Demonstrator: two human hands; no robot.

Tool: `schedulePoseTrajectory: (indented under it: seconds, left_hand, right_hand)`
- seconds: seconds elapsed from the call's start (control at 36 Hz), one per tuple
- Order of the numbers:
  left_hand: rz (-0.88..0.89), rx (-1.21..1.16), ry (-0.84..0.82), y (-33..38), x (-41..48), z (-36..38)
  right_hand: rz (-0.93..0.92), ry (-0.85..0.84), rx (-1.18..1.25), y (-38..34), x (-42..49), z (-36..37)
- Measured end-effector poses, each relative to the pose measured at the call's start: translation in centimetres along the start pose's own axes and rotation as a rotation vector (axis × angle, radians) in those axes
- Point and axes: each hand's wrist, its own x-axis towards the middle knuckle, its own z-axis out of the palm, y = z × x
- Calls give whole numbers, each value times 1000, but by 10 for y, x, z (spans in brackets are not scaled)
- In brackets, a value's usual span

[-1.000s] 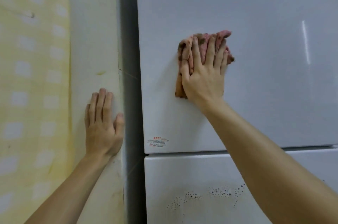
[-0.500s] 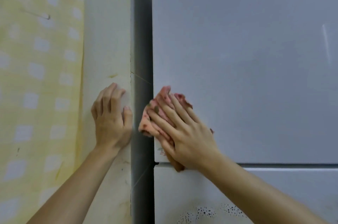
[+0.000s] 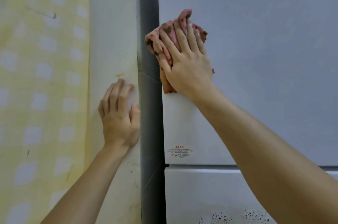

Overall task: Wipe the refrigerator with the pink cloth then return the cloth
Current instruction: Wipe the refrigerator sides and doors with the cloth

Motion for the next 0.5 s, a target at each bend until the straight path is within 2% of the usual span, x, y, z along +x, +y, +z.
schedulePoseTrajectory:
  seconds: [0.17, 0.33, 0.5]
  left_hand:
    - [5, -10, 8, 2, -5, 3]
    - [26, 0, -40, 2, -16, 2]
    - [-33, -12, -41, 14, -34, 3]
  right_hand:
    - [-168, 62, 32, -12, -74, 16]
    - [-191, 15, 79, -24, -145, 22]
    - [-246, 40, 172, -23, -189, 24]
